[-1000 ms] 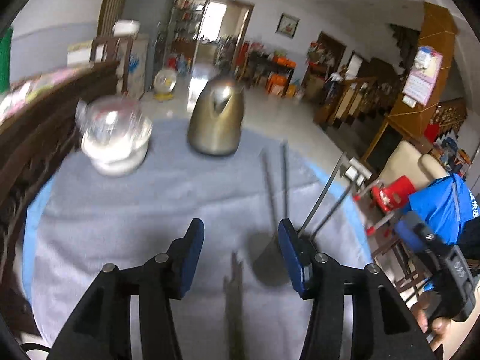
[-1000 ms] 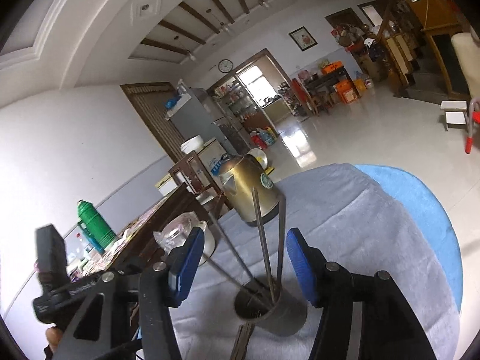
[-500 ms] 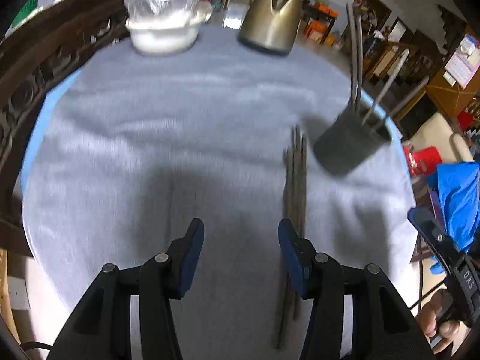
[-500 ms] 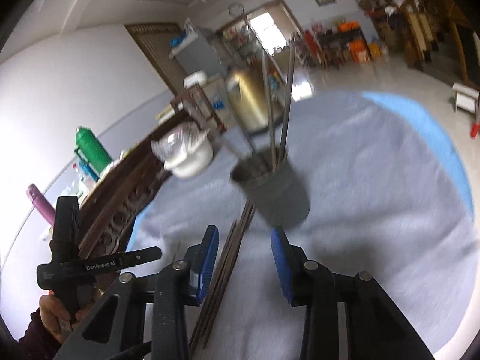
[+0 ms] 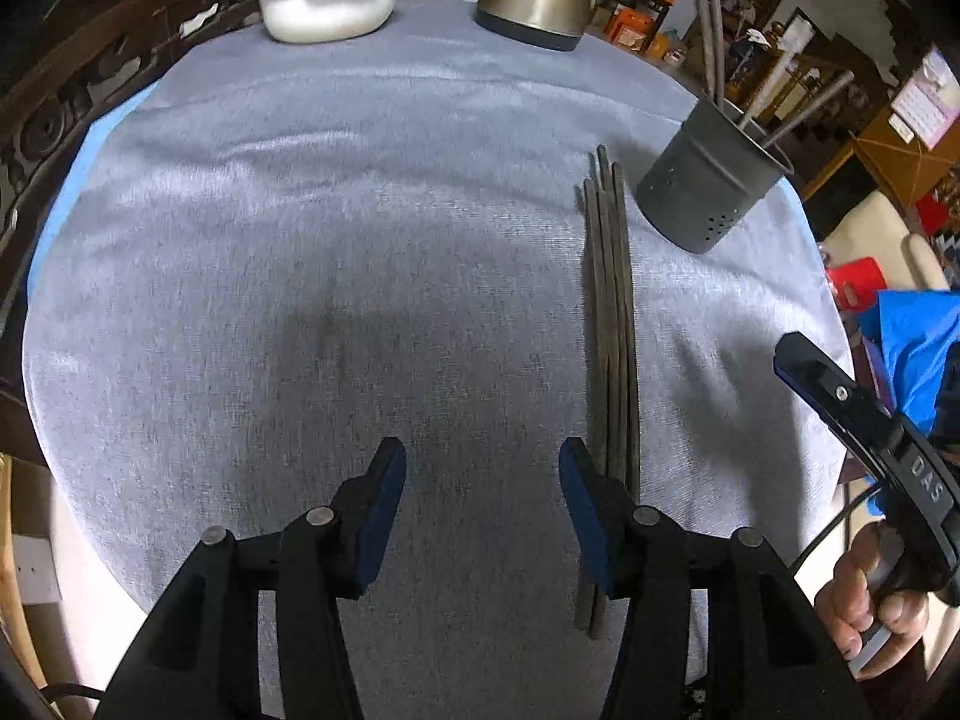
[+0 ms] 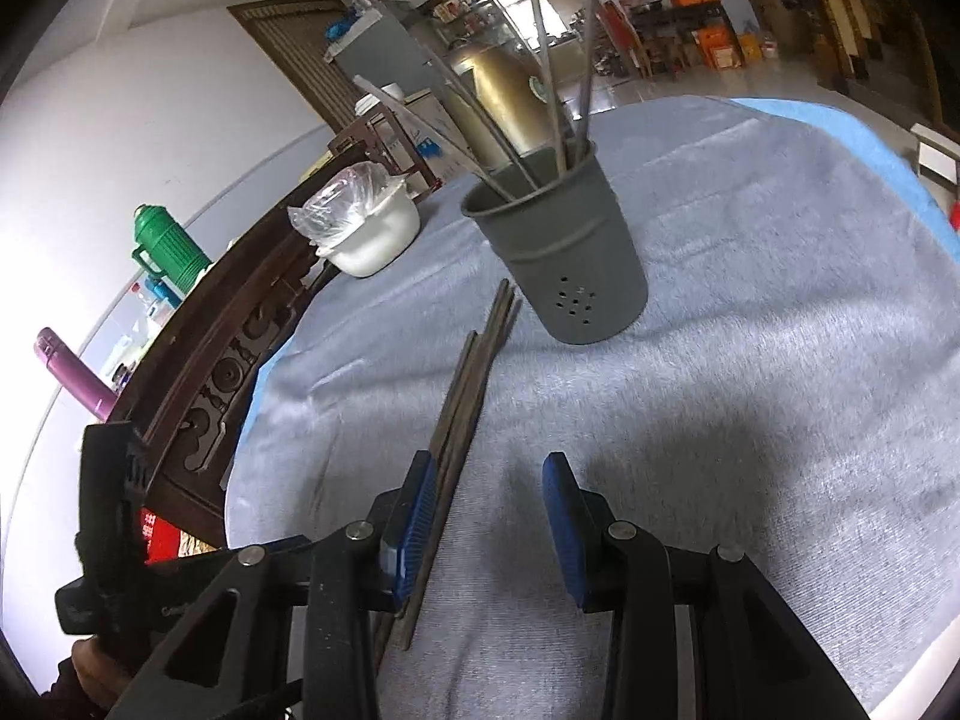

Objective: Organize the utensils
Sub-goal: 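Move both open tools back toward the remaining dark chopsticks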

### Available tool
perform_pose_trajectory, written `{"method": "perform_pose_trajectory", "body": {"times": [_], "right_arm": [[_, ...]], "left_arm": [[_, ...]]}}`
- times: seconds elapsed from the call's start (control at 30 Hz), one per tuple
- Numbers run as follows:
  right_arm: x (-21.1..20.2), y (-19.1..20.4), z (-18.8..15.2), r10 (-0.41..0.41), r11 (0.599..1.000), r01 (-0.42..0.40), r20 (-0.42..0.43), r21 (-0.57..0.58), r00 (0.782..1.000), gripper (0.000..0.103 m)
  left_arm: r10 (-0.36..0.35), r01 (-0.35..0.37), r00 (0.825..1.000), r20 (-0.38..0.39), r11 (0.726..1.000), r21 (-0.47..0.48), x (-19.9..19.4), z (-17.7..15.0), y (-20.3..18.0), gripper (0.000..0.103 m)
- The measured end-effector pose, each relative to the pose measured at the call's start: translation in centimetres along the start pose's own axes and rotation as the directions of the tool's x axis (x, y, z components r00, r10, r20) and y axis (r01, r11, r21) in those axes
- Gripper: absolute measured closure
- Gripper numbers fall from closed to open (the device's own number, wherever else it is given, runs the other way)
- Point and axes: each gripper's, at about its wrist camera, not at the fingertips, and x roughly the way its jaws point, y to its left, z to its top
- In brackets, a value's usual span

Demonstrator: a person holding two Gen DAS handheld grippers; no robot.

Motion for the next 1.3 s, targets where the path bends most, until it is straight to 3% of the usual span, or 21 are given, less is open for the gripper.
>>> {"method": "perform_pose_trajectory", "body": {"times": [0.63,1.3], "right_arm": [[0.4,-2.7,0.4,-0.023,0.998,0.021,0.025,0.062,0.999,0.064],[1.0,-2.2,0.7,-0.029,0.998,0.029,0.001,0.055,1.000,0.064]], "left_arm": [[0.159,-0.166,0.986,0.059,0.977,0.138,1.1,-0.1,-3.0,0.045],[0.162,-0.166,0.986,0.042,0.975,0.145,2.1,0.1,-3.6,0.045]]}}
